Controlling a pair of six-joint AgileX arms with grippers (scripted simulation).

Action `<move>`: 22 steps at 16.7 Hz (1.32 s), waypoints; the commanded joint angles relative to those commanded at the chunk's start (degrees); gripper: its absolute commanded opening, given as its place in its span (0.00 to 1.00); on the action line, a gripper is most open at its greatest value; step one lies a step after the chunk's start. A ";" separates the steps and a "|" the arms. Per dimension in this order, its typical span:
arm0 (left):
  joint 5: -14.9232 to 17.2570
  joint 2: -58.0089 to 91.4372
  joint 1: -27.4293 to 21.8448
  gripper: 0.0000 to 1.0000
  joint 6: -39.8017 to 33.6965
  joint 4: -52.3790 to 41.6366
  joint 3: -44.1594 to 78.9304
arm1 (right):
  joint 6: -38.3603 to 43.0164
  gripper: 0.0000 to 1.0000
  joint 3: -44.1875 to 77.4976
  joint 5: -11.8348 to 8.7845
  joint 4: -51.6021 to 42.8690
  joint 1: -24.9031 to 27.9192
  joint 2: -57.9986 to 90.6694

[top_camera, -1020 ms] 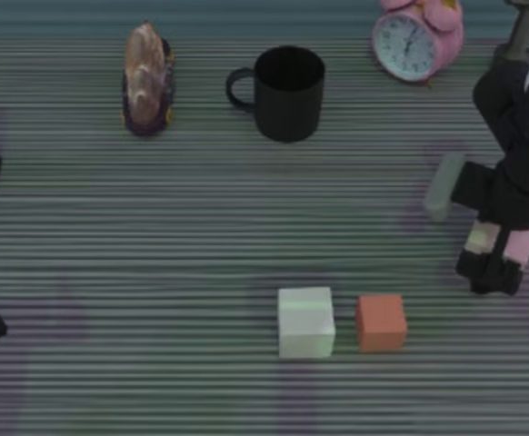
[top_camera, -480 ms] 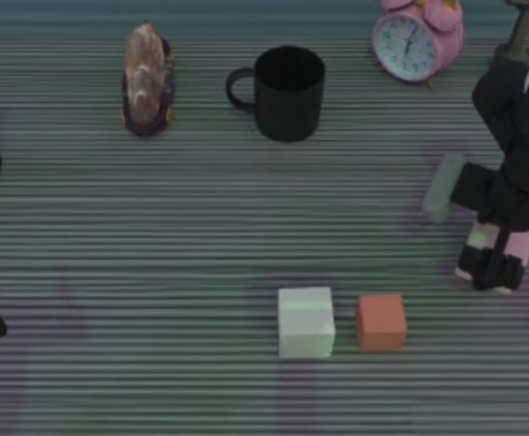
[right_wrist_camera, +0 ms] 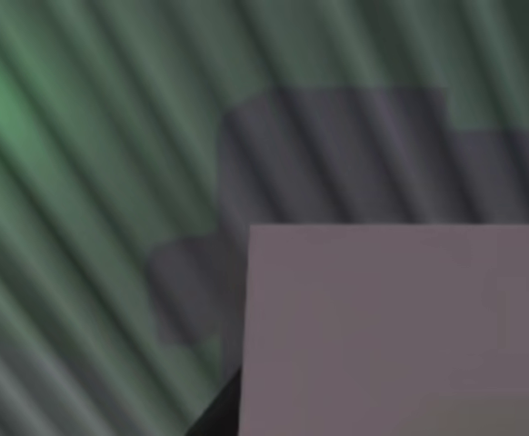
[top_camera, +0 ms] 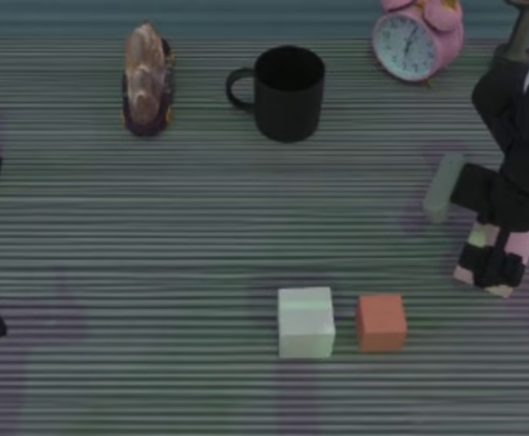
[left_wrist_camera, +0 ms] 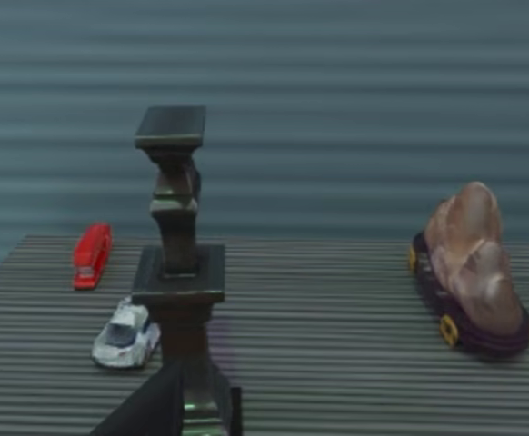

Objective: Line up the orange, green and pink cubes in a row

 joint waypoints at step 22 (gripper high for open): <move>0.00 0.00 0.00 1.00 0.00 0.00 0.00 | 0.38 0.00 9.18 -0.23 -15.17 0.86 -5.71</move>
